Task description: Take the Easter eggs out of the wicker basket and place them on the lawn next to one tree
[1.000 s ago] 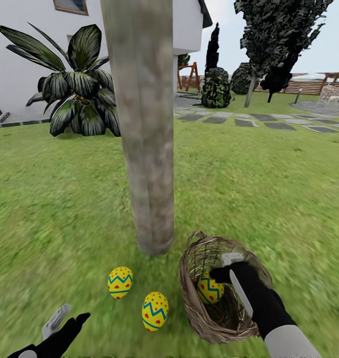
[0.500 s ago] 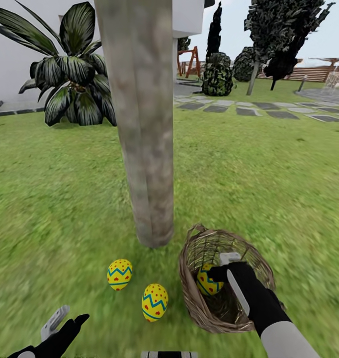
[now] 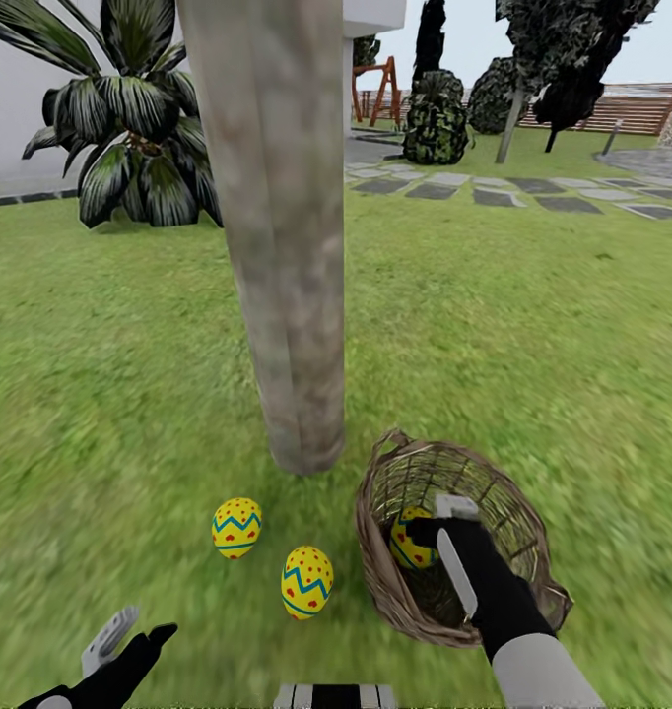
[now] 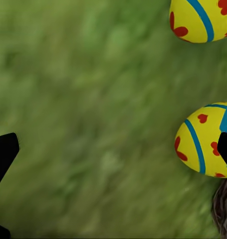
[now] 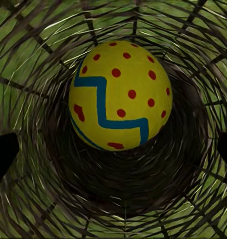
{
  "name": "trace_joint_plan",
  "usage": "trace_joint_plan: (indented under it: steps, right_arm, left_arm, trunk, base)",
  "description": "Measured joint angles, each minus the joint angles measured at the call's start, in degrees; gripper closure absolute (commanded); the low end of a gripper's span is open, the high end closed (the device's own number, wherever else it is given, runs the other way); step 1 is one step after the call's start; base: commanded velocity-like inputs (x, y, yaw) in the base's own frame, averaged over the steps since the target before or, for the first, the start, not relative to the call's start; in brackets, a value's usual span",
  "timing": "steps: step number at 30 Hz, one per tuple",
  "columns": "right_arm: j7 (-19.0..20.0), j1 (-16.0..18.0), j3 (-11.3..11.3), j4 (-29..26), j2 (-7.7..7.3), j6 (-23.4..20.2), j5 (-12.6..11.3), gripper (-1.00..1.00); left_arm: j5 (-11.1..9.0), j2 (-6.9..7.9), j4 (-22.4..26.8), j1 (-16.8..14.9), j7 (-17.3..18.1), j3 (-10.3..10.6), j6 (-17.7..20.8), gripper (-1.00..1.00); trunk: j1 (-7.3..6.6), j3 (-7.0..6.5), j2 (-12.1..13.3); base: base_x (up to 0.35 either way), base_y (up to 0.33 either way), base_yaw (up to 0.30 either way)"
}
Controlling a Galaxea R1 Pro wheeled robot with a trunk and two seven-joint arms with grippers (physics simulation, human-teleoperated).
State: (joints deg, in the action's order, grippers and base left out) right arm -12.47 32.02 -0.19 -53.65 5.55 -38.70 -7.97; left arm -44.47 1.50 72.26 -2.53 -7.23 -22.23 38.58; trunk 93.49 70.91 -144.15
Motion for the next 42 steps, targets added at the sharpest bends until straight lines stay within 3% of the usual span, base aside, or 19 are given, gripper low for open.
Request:
trace_joint_plan:
  steps: [2, 3, 4, 6, 12, 18, 25, 32, 42]
  right_arm:
    - [-0.62, 1.28, -0.35, 1.95, 0.27, 2.14, -1.45, -1.0]
    - [-2.16, 3.21, -1.09, 4.39, 0.41, 3.25, -3.64, -1.0]
    - [-5.03, 5.74, -2.86, 7.2, 0.47, 3.97, -7.55, -1.0]
    - [-7.02, 7.32, -3.84, 8.65, 0.48, 4.26, -10.63, -1.0]
    - [-10.42, 10.06, -6.8, 9.97, 0.48, 4.34, -14.38, -1.0]
    - [-12.83, 11.91, -8.25, 12.26, 0.47, 4.28, -18.61, -1.0]
    - [-14.81, 12.9, -8.51, 14.0, 0.53, 4.31, -21.35, -1.0]
    - [-15.25, 13.58, -8.53, 14.25, 0.51, 4.59, -25.8, -1.0]
    - [-15.34, 13.99, -8.54, 14.29, 0.49, 8.23, -27.32, -1.0]
  left_arm:
    - [0.02, 0.0, 0.0, 0.0, -0.01, 0.0, 0.0, -1.0]
    - [0.03, -0.02, 0.0, 0.0, -0.01, 0.0, 0.0, -1.0]
    - [0.07, -0.02, 0.0, 0.0, -0.01, -0.02, 0.0, -1.0]
    - [0.08, 0.01, 0.0, 0.0, -0.01, -0.05, 0.0, -1.0]
    - [0.09, -0.04, 0.0, 0.0, -0.01, -0.01, 0.0, -1.0]
    - [0.08, 0.02, -0.02, 0.0, -0.01, -0.05, 0.0, -1.0]
    - [0.08, 0.01, -0.05, 0.0, -0.01, -0.01, 0.0, -1.0]
    - [0.09, -0.01, -0.08, 0.0, -0.01, 0.04, 0.0, -1.0]
    - [-0.56, 0.14, -0.09, 0.0, 0.79, 0.1, -0.01, -1.0]
  trunk:
    - [0.05, 0.44, -0.03]
    - [0.08, 0.66, -0.04]
    - [0.1, 0.88, -0.05]
    - [0.15, 1.33, -0.08]
    - [0.31, 2.66, -0.16]
    - [0.46, 3.99, -0.24]
    - [0.64, 5.54, -0.34]
    - [0.82, 7.09, -0.43]
    - [0.88, 7.54, -0.46]
  base:
    - [0.0, 0.0, 0.0]
    - [0.0, 0.0, 0.0]
    - [0.0, 0.0, 0.0]
    - [0.0, 0.0, 0.0]
    - [0.0, 0.0, 0.0]
    - [0.0, 0.0, 0.0]
    - [0.0, 0.0, 0.0]
    - [0.0, 0.0, 0.0]
    - [0.0, 0.0, 0.0]
